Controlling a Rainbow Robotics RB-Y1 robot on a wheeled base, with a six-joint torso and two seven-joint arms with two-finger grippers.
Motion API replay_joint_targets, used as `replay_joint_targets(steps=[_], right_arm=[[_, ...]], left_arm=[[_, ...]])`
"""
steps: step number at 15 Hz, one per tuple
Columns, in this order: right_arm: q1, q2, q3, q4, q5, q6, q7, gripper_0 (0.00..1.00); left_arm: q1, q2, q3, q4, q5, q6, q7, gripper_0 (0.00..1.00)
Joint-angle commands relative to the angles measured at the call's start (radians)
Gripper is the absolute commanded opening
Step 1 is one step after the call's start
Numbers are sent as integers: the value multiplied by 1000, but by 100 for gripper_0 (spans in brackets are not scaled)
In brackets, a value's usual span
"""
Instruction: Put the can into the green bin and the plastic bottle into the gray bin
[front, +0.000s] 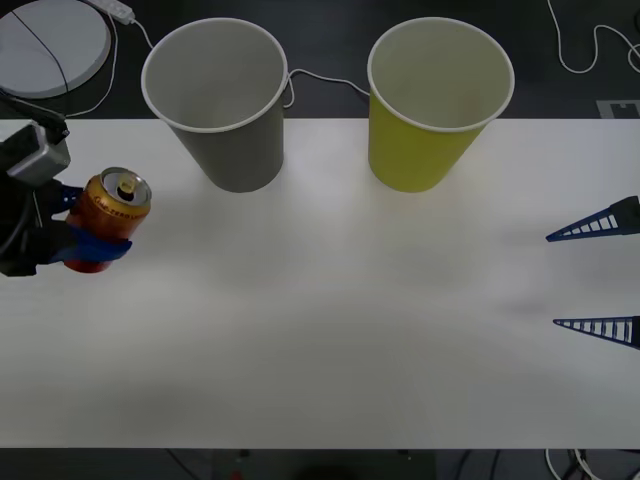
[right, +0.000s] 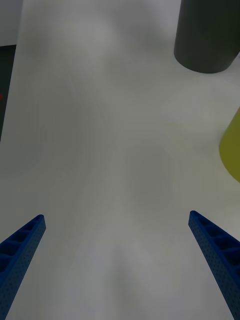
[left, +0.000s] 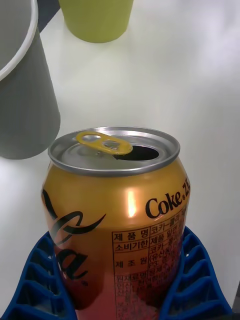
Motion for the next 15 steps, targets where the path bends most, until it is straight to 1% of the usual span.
replay_joint_targets(steps=[1,3,6,9,10,12,13,15], right_arm=[[0,0,0,0,0,0,0,100],[0,0,0,0,0,0,0,100],[0,0,0,0,0,0,0,100],[0,0,0,0,0,0,0,100],[0,0,0,0,0,0,0,100],[0,0,0,0,0,0,0,100],[0,0,0,0,0,0,0,100],[0,0,0,0,0,0,0,100]], left_arm=[[-74,7,-6,-61,-22,-76,103,0],[-194,21,-67,-76,-25,-119,210,0],[-409,58,-241,-50,-26,-122,345,0],[-634,55,-414,7,-32,-122,446,0],[-699,52,-463,28,-35,-121,452,0],[-869,24,-604,96,-46,-106,495,0],[-921,9,-650,120,-54,-98,495,0],[-1053,-51,-755,211,-66,-84,495,0]])
